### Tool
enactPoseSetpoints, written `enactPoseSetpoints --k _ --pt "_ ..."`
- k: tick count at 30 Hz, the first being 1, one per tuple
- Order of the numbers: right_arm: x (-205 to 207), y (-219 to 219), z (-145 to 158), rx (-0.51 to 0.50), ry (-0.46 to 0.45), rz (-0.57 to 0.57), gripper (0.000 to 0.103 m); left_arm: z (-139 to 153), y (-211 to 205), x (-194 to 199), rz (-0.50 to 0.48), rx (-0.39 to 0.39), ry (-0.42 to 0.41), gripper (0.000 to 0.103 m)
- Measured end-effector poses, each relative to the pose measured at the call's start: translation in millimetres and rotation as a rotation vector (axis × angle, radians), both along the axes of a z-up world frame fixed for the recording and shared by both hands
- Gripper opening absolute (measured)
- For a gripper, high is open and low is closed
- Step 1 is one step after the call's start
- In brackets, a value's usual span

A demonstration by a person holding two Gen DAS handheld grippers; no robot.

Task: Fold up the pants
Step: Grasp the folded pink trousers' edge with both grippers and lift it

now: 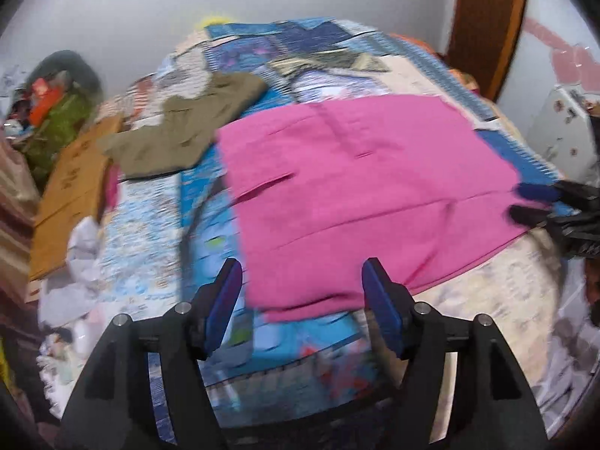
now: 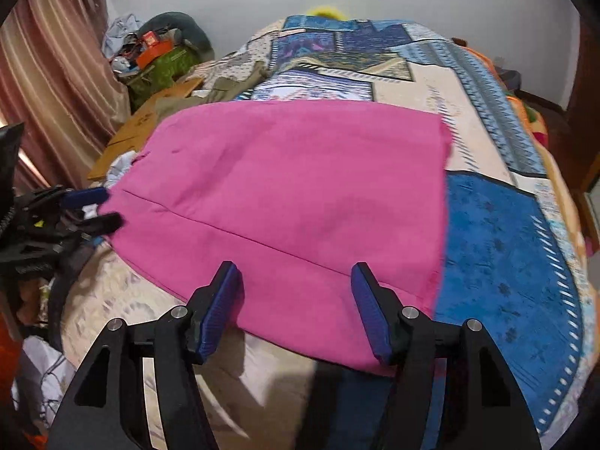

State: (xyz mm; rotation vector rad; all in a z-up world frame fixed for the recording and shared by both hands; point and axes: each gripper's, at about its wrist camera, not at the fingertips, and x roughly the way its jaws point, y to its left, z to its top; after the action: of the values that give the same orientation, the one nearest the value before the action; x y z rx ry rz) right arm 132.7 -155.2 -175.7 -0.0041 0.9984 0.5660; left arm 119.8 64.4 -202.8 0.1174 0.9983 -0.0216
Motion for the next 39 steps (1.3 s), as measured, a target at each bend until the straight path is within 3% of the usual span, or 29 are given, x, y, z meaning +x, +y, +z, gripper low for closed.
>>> enactPoseSetpoints --k 4,7,12,17,23,31,36,37,39 --pt "-0.7 -19.9 -2.7 -0.026 0.008 -0.055 0.058 -4.2 23.8 -9.4 0.031 -0.086 0.022 0.075" --pt "-1.9 -41.8 -5.9 -0.031 0.034 -0.119 0.058 -3.0 30.2 -12.8 0.076 -0.017 0.016 0.075" --pt "3.4 -69.5 -6.0 -0.045 0.069 -0.194 0.059 14.3 47.4 -4.0 0.121 -0.027 -0.007 0.075" --pt "17.9 -75.8 15.6 -0.037 0.013 -0.218 0.059 45.9 54.5 26.1 0.148 -0.061 -0.088 0.075" --pt "49.6 -67.8 42.5 -0.018 -0.075 -0.215 0.059 59.9 52.0 76.8 0.140 -0.066 -0.126 0.075" --pt "108.9 -48.0 33.9 -0.056 -0.118 -0.176 0.059 25.8 60.4 135.8 0.150 -0.115 -0.038 0.075" --pt "157.6 -42.5 -8.3 -0.019 -0.013 -0.196 0.059 -10.2 64.6 158.2 0.151 -0.173 0.070 0.075" --pt "164.8 -42.4 -16.3 -0.003 0.013 -0.201 0.059 -13.6 62.1 159.3 0.137 -0.178 0.078 0.074" --pt "179.1 -40.6 -32.8 0.015 0.074 -0.211 0.056 -17.5 55.0 159.4 0.095 -0.182 0.087 0.058"
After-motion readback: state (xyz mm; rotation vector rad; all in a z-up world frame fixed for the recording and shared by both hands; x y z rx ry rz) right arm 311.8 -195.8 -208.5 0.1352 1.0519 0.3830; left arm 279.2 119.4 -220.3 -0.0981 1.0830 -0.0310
